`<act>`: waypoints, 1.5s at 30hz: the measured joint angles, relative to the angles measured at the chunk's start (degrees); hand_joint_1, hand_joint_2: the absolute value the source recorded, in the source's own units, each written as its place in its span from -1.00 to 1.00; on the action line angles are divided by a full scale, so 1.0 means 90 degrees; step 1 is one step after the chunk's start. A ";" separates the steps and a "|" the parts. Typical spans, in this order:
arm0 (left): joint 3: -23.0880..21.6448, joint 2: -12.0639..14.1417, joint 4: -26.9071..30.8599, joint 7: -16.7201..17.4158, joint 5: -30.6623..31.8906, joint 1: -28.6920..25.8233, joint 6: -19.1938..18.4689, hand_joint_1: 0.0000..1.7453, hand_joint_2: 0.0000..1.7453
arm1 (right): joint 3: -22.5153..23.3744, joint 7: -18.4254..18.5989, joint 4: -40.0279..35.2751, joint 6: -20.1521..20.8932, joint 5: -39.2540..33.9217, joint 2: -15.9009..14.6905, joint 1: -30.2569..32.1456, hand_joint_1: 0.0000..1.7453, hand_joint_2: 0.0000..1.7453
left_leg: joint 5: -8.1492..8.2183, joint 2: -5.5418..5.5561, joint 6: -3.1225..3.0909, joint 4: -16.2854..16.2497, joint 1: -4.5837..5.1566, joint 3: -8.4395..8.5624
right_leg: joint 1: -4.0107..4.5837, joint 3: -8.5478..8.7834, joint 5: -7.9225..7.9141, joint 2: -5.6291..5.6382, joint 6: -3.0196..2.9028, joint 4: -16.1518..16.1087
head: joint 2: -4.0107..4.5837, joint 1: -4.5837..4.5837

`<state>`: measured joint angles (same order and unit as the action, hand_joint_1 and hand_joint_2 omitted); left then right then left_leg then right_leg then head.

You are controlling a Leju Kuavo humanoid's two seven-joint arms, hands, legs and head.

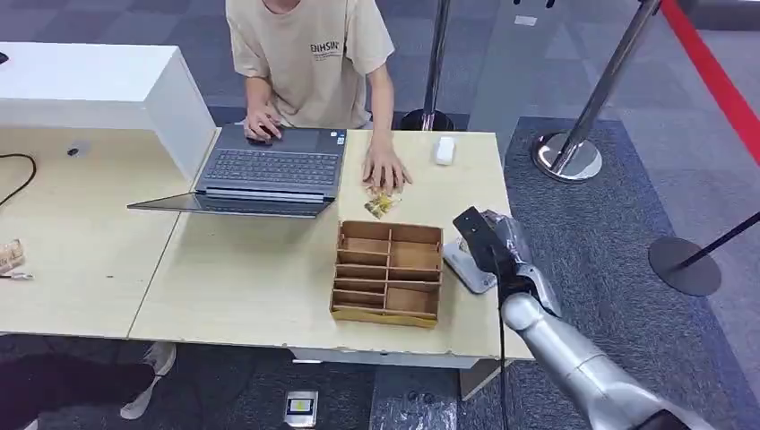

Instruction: Pass the card to the sensor for recognition and then transmit it.

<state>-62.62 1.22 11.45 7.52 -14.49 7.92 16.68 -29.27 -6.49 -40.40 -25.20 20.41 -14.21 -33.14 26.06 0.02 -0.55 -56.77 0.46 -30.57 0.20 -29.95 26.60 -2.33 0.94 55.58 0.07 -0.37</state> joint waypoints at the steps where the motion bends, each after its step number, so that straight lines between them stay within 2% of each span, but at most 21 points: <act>1: 0.0000 0.0000 0.0000 0.0002 -0.0002 -0.0007 0.0000 -1.00 1.00 | 0.0012 0.0002 0.0096 0.0000 -0.0002 0.0017 0.0007 1.00 1.00 | 0.0000 -0.0001 0.0000 0.0000 0.0000 0.0000 | 0.0000 0.0000 0.0000 0.0000 0.0000 0.0000 | 0.0000 0.0000; 10: 0.0000 0.0015 -0.0002 0.0007 -0.0015 -0.0079 -0.0002 -1.00 1.00 | 0.0114 -0.0010 0.0945 0.0085 -0.0121 0.0231 0.0061 1.00 1.00 | 0.0000 -0.0002 0.0000 0.0000 0.0000 0.0003 | 0.0000 0.0000 0.0000 0.0001 0.0000 0.0000 | 0.0000 0.0000; 25: 0.0000 0.0022 -0.0002 0.0012 -0.0066 -0.0088 0.0022 -1.00 1.00 | 0.0209 -0.0097 0.1322 0.0141 -0.0236 0.0411 0.0054 1.00 1.00 | -0.0001 -0.0004 0.0000 0.0000 -0.0001 0.0041 | 0.0000 0.0036 -0.0002 0.0005 0.0001 -0.0002 | 0.0000 0.0000; 33: 0.0002 0.0034 -0.0002 0.0000 -0.0066 -0.0092 0.0029 -1.00 1.00 | 0.0316 -0.0872 0.1261 -0.0022 -0.0921 0.0469 0.0001 1.00 1.00 | -0.0004 -0.0003 0.0000 0.0000 0.0000 0.0038 | -0.0001 0.0037 -0.0008 0.0005 -0.0001 0.0000 | 0.0000 0.0000; 34: 0.0002 0.0039 -0.0002 -0.0002 -0.0066 -0.0098 0.0029 -1.00 1.00 | 0.0379 -0.1035 0.1134 -0.0010 -0.1139 0.0471 -0.0013 1.00 1.00 | -0.0007 -0.0002 -0.0002 0.0000 0.0000 0.0035 | -0.0001 0.0036 -0.0009 0.0005 -0.0001 0.0001 | 0.0000 0.0000; 36: 0.0002 0.0049 -0.0002 -0.0012 -0.0066 -0.0105 0.0027 -1.00 1.00 | 0.0413 -0.1005 0.0874 0.0105 -0.1419 0.0471 -0.0044 1.00 1.00 | -0.0007 -0.0002 -0.0002 0.0000 0.0000 0.0033 | 0.0000 0.0034 -0.0009 0.0005 -0.0002 0.0002 | 0.0000 0.0000; 40: 0.0002 0.0085 -0.0005 -0.0036 -0.0085 -0.0116 0.0010 -1.00 1.00 | 0.0522 -0.0437 -0.0365 0.0517 -0.1873 0.0355 -0.0070 1.00 1.00 | -0.0007 -0.0003 -0.0002 0.0000 -0.0001 0.0030 | 0.0000 0.0026 -0.0008 0.0004 -0.0002 0.0002 | 0.0000 0.0000; 42: 0.0002 0.0102 -0.0007 -0.0056 -0.0083 -0.0123 0.0002 -1.00 1.00 | 0.0542 -0.0369 -0.0977 0.0651 -0.1987 0.0301 -0.0048 1.00 1.00 | -0.0007 -0.0003 -0.0002 0.0000 -0.0001 0.0027 | 0.0000 0.0023 -0.0007 0.0004 -0.0001 0.0002 | 0.0000 -0.0002; 45: 0.0002 0.0119 -0.0007 -0.0087 -0.0065 -0.0129 -0.0007 -1.00 1.00 | 0.0556 -0.0154 -0.1932 0.0579 -0.1662 0.0224 0.0008 1.00 1.00 | -0.0007 -0.0003 -0.0002 0.0000 -0.0001 0.0024 | 0.0000 0.0019 -0.0007 0.0005 -0.0001 0.0002 | 0.0000 0.0002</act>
<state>-62.60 2.30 11.39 6.73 -15.08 6.75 16.61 -24.26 -7.87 -57.78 -19.99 5.45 -12.20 -33.07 26.00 -0.01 -0.57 -56.77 0.45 -30.36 0.21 -29.78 26.54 -2.29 0.93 55.59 0.07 -0.35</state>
